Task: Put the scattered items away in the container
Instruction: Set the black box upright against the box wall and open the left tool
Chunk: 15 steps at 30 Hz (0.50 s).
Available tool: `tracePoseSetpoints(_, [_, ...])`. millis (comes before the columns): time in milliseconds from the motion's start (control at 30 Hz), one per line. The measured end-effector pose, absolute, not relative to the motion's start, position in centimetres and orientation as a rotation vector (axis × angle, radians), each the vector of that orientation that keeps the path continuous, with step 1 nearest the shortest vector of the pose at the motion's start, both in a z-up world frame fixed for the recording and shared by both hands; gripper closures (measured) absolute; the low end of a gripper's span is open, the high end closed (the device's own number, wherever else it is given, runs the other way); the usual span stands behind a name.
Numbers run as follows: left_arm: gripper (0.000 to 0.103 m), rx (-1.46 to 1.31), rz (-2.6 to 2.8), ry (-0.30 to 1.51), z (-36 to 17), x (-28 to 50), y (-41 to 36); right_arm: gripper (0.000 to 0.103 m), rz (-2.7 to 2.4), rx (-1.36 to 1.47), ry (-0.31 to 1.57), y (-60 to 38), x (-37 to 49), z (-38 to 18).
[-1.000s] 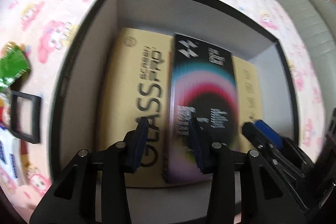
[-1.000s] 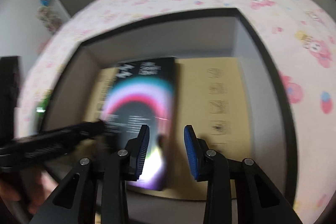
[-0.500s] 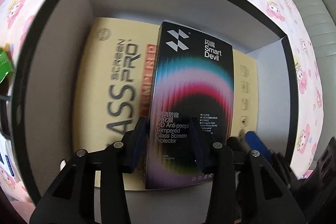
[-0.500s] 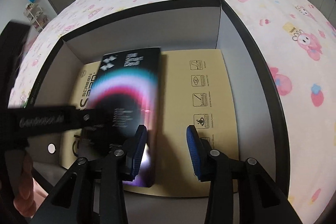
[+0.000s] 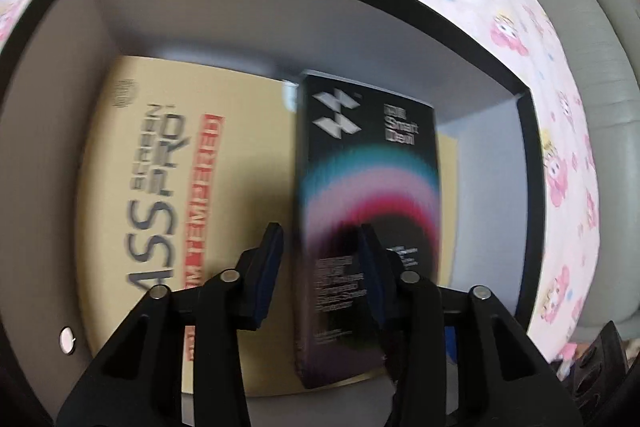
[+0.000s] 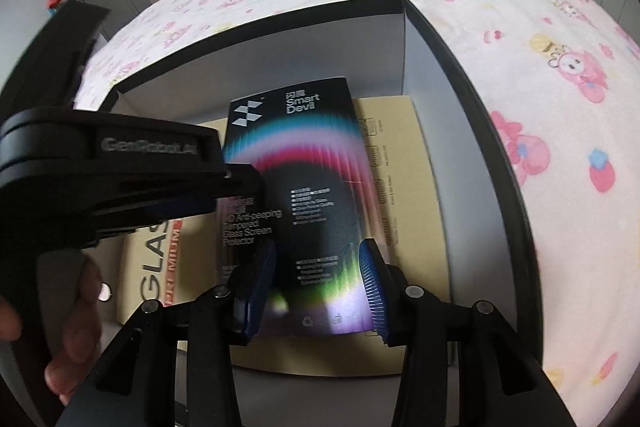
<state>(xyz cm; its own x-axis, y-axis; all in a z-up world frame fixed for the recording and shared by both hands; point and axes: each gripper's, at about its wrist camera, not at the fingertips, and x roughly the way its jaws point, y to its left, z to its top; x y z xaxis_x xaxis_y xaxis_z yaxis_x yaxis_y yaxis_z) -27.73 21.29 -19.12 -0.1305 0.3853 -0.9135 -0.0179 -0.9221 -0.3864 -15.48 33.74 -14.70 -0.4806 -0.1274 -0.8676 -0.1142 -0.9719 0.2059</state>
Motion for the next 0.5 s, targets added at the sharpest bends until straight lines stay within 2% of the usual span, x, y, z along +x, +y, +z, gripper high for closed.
tracePoseSetpoints(200, [0.068, -1.852, 1.999, -0.37, -19.8, -27.6, 24.2, 0.065, -2.712, 1.608, -0.346, 34.2, -14.9, -14.5])
tracePoseSetpoints(500, [0.068, -1.821, 2.097, -0.349, -18.6, -26.9, 21.5, 0.065, -2.669, 1.591, -0.373, 34.9, -14.1, -14.4])
